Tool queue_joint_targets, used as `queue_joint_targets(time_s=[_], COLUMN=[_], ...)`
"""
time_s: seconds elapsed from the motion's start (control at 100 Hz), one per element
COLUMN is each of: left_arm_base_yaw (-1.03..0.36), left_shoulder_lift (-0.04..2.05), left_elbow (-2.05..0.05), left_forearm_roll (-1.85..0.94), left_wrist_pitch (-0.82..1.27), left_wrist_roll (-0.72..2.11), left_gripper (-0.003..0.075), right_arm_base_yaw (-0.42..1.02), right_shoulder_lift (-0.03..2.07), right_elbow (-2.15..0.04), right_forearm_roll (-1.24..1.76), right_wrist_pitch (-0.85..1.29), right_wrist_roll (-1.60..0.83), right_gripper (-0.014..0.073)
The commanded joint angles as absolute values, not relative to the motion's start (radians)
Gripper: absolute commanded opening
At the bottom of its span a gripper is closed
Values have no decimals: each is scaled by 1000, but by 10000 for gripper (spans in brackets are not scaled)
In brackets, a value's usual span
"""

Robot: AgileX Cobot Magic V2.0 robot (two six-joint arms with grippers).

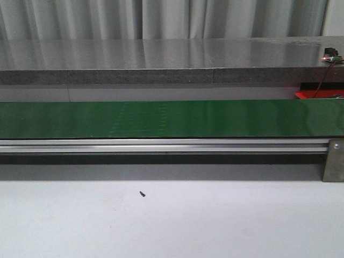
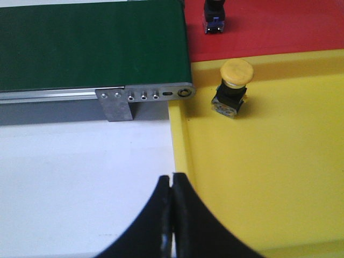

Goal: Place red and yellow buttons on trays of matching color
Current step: 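Release the yellow button on the belt, return left gripper to cluster, then grasp a second yellow button with the left gripper, carry onto belt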

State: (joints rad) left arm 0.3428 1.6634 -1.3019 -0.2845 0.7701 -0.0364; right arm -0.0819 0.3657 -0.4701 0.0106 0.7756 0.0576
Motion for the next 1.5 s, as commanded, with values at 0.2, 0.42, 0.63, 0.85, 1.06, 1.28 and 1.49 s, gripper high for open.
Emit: queue_joint_targets(time_s=[0.2,0.42,0.63,0.85,1.06,1.28,1.49], left_arm_base_yaw=[380,524,638,688,690,693,693], left_shoulder_lift=[1565,1558,1558,1578,1629,1693,1758], left_elbow=[-1338,-1338,-1334,-1331,-1331,-1331,-1333], left_forearm_roll=[-240,-240,-233,-228,-215,-208,-270], left_wrist_pitch=[788,807,799,780,752,730,692], left_wrist_roll=[-29,-7,16,20,20,27,73], left_gripper=[606,606,606,606,606,606,606], right_arm_base_yaw=[-78,-78,-78,-78,-78,-78,-78], right_shoulder_lift=[373,373,373,373,373,373,373], right_elbow=[-496,-496,-496,-496,-496,-496,-496], right_forearm_roll=[12,12,12,12,12,12,12], right_wrist_pitch=[713,713,713,713,713,713,713], right_wrist_roll=[57,57,57,57,57,57,57], right_gripper=[-59,-59,-59,-59,-59,-59,-59])
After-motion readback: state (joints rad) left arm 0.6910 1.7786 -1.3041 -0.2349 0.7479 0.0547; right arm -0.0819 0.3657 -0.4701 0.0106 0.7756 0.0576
